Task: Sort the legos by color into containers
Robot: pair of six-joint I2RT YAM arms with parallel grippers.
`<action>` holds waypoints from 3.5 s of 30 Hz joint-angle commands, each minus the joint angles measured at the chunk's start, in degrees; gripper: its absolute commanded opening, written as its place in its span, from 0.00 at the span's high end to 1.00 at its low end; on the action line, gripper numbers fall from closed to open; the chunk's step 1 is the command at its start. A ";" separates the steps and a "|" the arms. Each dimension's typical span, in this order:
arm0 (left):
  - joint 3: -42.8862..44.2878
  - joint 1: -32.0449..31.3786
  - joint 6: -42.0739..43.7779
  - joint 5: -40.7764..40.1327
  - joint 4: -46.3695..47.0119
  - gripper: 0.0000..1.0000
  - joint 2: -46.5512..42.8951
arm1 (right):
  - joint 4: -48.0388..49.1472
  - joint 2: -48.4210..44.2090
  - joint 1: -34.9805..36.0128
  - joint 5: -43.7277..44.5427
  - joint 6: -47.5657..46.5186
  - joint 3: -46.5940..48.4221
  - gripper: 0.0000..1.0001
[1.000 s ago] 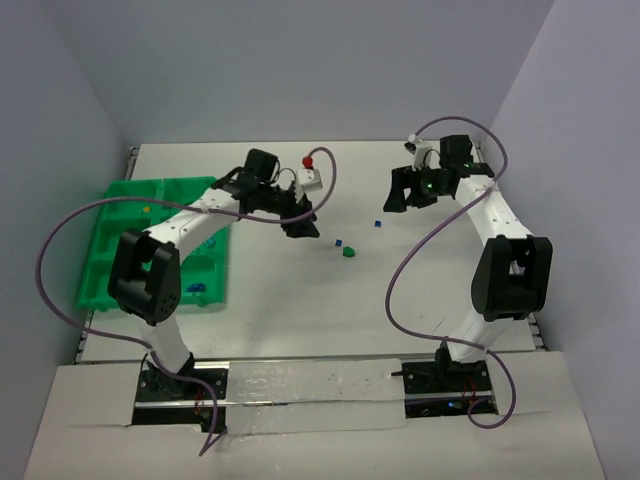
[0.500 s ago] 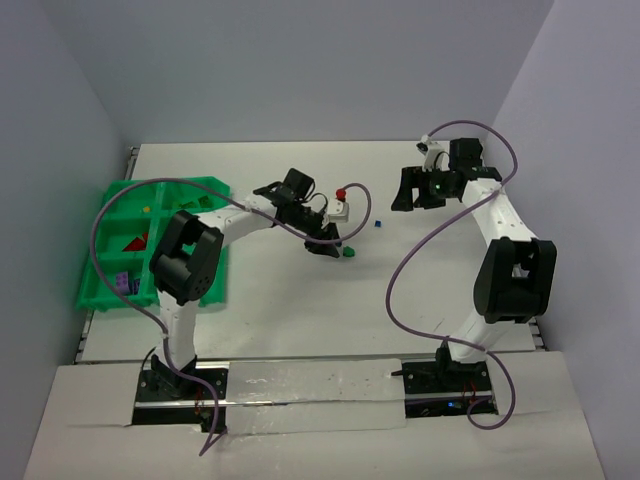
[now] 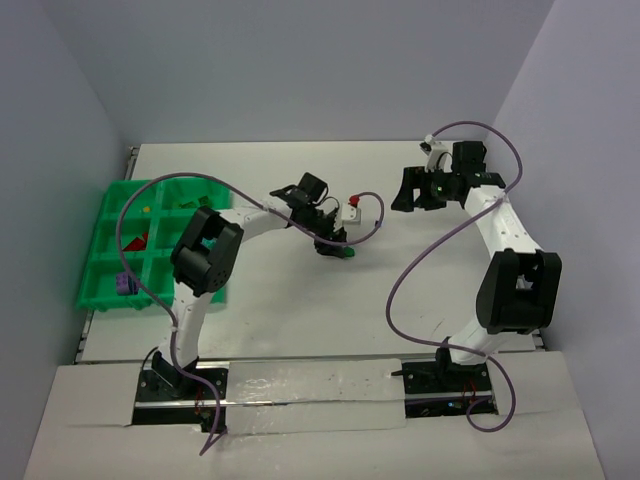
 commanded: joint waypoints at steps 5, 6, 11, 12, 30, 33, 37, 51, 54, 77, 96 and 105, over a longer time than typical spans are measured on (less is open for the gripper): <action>7.51 -1.56 -0.15 -2.00 0.41 0.44 3.60 | 2.86 -2.85 -0.73 -1.10 -1.39 -1.98 0.16; 7.64 -1.78 -0.04 -1.91 0.26 0.44 3.98 | 2.99 -2.74 -0.97 -1.22 -1.52 -2.13 0.16; 6.86 -2.66 0.97 -0.36 -1.79 0.46 3.40 | 3.13 -2.30 -2.05 -2.19 -2.07 -2.29 0.16; 6.28 -2.93 1.28 -0.08 -1.87 0.46 3.11 | 3.22 -2.20 -2.31 -2.36 -2.07 -2.29 0.16; 1.59 -4.31 1.34 -3.69 -3.52 0.53 1.20 | 4.14 -1.63 -4.01 -4.33 -1.98 -3.43 0.16; -0.78 -4.31 1.77 -4.47 -2.99 0.53 -0.46 | 4.29 -1.34 -4.09 -4.63 -1.77 -3.61 0.16; -2.46 -3.84 1.64 -5.20 -2.25 0.52 -1.58 | 4.63 -1.09 -4.09 -5.05 -1.23 -3.66 0.16; -3.32 -1.48 5.56 -8.12 -4.50 0.44 -2.79 | 5.07 -0.97 -4.09 -5.22 -0.93 -4.01 0.16; -4.14 -1.15 6.89 -8.87 -4.93 0.47 -3.43 | 5.15 -0.85 -4.09 -5.60 -0.84 -4.18 0.16; -9.36 2.54 -0.78 0.58 -1.80 0.81 -14.83 | 6.22 -0.41 -3.92 -6.79 -0.05 -3.87 0.18; -9.91 31.00 -22.45 -6.04 -4.68 0.95 -29.57 | 4.09 3.34 3.08 0.23 -3.51 1.53 0.17; -7.54 37.13 -24.69 -11.86 -6.52 0.95 -27.03 | 4.58 5.90 3.20 5.87 -6.86 2.79 0.16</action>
